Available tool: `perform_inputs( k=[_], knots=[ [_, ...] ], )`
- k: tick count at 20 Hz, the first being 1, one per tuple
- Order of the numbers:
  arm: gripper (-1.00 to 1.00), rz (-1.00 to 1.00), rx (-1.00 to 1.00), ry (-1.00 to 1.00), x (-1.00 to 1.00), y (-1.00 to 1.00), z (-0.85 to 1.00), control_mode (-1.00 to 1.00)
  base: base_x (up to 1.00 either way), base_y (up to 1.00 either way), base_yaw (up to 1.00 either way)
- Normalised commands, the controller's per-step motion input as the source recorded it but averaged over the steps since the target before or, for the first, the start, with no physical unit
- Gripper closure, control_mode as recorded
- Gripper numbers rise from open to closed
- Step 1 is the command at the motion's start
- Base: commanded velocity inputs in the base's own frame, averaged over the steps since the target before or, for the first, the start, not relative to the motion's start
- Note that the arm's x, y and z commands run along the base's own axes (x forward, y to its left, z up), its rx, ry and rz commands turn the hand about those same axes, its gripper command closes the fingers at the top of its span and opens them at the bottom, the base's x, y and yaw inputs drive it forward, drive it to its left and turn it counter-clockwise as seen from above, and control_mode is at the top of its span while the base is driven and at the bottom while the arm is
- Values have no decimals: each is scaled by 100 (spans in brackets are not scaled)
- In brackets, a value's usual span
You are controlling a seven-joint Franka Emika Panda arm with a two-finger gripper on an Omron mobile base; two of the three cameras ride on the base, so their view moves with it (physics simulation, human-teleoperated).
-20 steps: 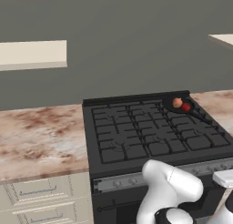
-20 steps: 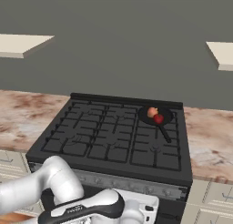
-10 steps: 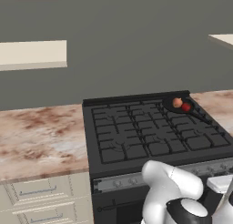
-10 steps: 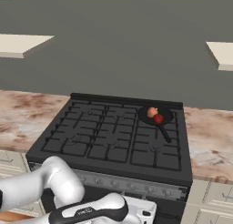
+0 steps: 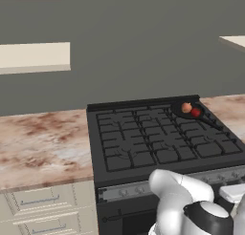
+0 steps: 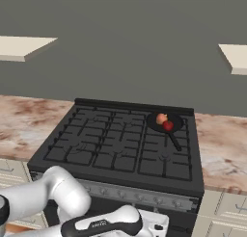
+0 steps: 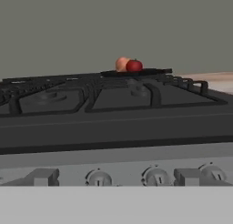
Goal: Place the pan on the rear right burner on the stove. Then place the tomato and the onion in the pan and turn on the rear right burner.
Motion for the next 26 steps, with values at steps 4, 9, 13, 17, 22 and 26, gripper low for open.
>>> perform_inputs(
  k=[4,9,13,17,22,26],
  knots=[
    [-100,0,0,0,0,-34,0,-100,0,0,0],
    [-100,0,0,0,2,-16,-4,-100,0,0,0],
    [-100,0,0,0,6,0,-22,-100,0,0,0],
    [-100,0,0,0,9,0,-31,-100,0,0,0],
    [-100,0,0,0,13,0,-22,-100,0,0,0],
    [-100,0,0,0,19,0,-11,-100,0,0,0]
  ],
)
